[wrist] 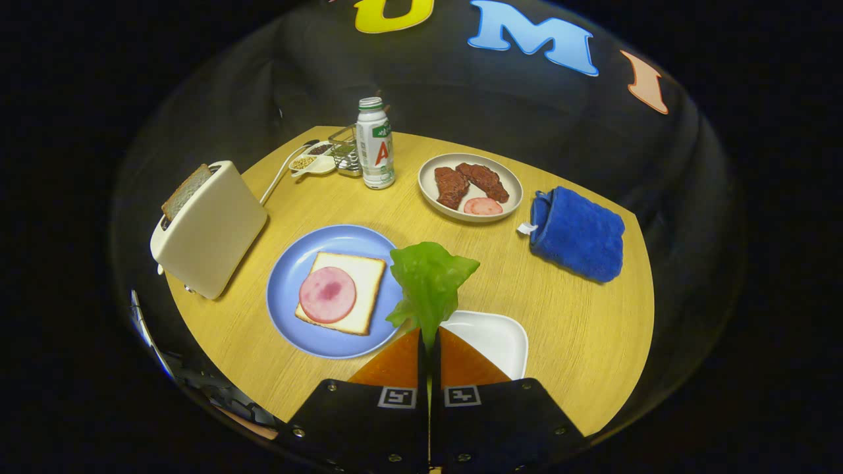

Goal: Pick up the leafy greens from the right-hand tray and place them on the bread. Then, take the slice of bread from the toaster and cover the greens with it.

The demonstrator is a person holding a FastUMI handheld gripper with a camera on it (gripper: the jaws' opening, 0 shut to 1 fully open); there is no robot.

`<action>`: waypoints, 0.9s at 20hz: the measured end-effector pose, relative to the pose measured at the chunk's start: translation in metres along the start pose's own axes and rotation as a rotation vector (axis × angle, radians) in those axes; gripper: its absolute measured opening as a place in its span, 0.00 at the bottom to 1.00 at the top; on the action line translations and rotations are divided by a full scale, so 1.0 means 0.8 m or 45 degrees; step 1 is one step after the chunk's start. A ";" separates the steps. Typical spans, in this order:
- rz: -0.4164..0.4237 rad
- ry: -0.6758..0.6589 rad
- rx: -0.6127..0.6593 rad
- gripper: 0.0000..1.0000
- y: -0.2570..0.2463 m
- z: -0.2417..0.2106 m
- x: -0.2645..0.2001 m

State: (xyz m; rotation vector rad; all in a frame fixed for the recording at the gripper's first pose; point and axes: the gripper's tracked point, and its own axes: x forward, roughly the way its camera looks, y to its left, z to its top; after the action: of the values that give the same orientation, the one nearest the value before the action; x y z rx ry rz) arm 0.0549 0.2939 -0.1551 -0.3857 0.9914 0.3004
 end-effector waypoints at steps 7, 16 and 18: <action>0.005 0.008 -0.119 0.03 0.056 0.028 0.033; 0.039 0.046 -0.156 0.07 0.101 0.039 0.062; 0.044 0.050 -0.176 0.12 0.107 0.039 0.065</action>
State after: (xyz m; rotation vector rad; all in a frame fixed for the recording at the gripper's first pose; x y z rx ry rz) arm 0.0691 0.3881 -0.1993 -0.5017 1.0197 0.3951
